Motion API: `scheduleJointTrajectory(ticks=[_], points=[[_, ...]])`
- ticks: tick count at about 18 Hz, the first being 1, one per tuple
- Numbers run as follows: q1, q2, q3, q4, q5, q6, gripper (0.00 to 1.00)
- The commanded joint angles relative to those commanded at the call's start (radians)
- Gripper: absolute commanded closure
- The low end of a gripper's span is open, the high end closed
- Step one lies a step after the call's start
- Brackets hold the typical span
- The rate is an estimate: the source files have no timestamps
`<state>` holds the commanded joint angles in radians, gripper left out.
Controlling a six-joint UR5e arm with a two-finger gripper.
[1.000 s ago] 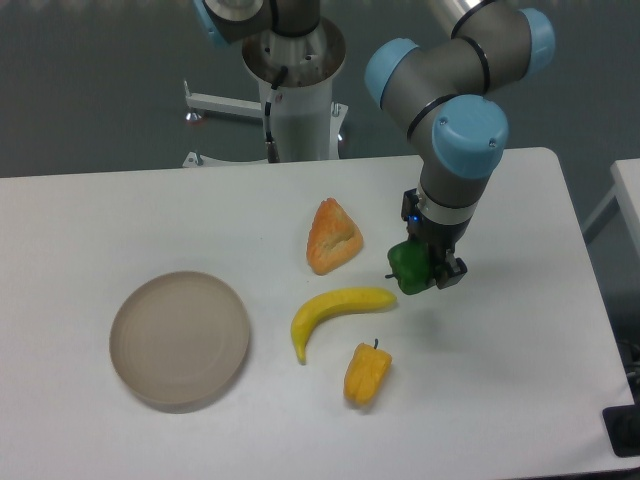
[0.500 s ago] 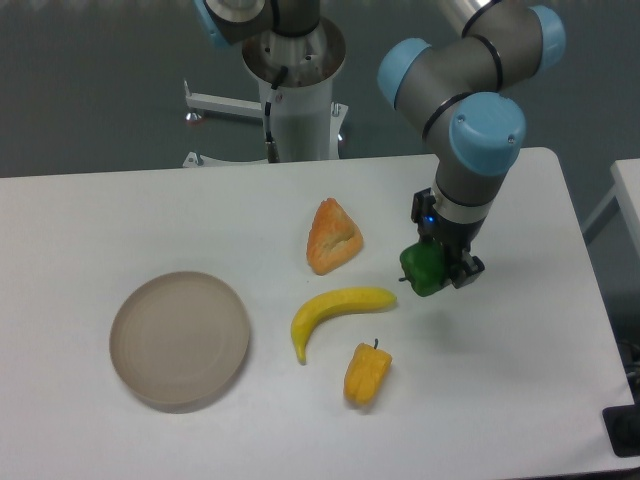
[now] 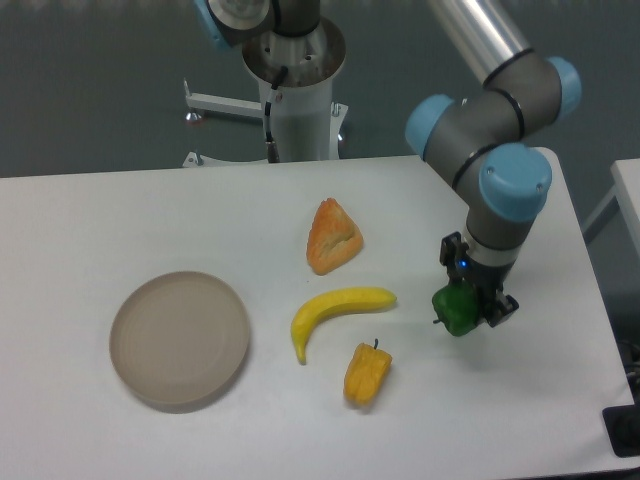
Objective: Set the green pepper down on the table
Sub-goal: 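Carry the held green pepper away from the banana and lower it to the table, then open the gripper to release the green pepper and lift away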
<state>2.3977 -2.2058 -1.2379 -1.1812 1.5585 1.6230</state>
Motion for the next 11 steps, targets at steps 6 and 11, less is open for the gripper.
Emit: scheduleJointTrajectory(ticks=[6, 11], points=[[-0.021, -0.038, 0.006, 0.002, -0.002, -0.009, 0.61], [-0.025, -0.041, 0.008, 0.02, 0.002, -0.002, 0.0]])
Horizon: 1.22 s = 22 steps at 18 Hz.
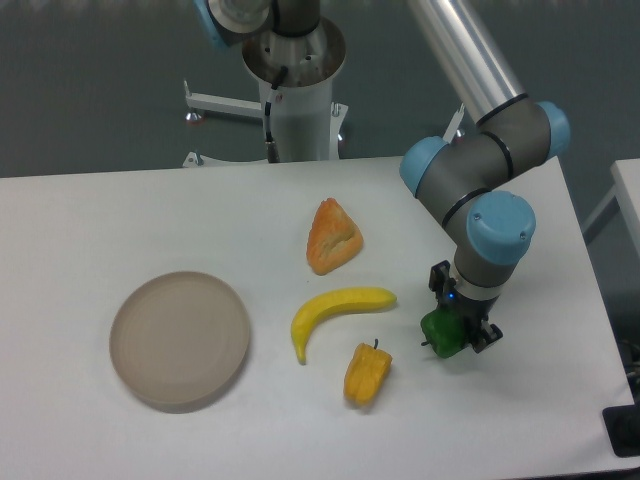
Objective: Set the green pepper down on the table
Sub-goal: 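Open the gripper to release the green pepper and lift away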
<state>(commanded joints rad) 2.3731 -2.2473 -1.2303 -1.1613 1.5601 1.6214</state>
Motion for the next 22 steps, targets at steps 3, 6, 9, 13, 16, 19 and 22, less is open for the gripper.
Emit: scheduleJointTrajectory(ticks=[3, 6, 9, 13, 16, 19, 22], points=[[0.0, 0.015, 0.002, 0.015, -0.003, -0.009, 0.0], [-0.014, 0.041, 0.002, 0.012, -0.012, -0.014, 0.0], [-0.037, 0.101, -0.009, -0.033, -0.006, -0.015, 0.0], [-0.064, 0.184, -0.008, -0.172, -0.003, -0.011, 0.0], [-0.075, 0.209, 0.018, -0.286, 0.0, -0.017, 0.0], [-0.077, 0.219, 0.025, -0.324, 0.002, -0.011, 0.0], [-0.077, 0.218, 0.003, -0.324, 0.006, 0.003, 0.0]])
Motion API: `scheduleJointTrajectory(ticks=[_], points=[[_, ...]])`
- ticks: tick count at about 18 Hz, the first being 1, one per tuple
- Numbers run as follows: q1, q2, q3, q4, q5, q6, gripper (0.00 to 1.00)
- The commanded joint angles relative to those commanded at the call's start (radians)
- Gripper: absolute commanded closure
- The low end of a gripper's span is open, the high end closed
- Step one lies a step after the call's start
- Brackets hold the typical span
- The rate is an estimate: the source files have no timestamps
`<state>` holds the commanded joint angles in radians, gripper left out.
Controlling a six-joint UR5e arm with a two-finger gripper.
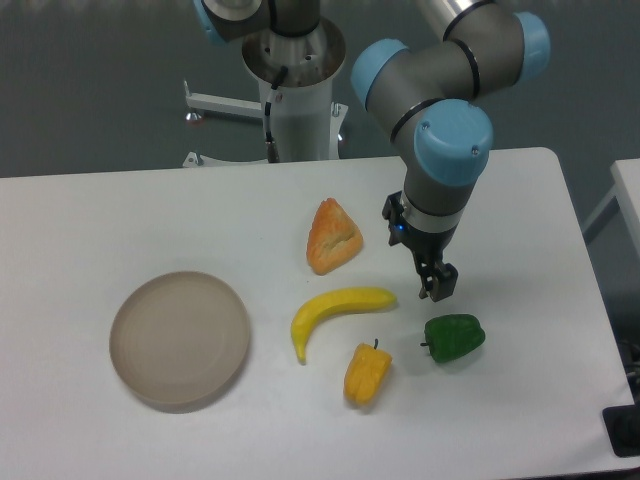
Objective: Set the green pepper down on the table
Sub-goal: 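Open the gripper to release the green pepper and lift away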
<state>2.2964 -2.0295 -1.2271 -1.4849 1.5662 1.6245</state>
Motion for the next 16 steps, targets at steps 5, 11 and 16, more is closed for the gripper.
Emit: scheduleJointTrajectory(ticks=[5, 11, 16], points=[[0.023, 0.041, -0.068, 0.035, -0.006, 0.017, 0.0], [0.026, 0.043, -0.095, 0.075, -0.006, 0.043, 0.0], [0.025, 0.043, -0.098, 0.074, 0.0, 0.043, 0.0]])
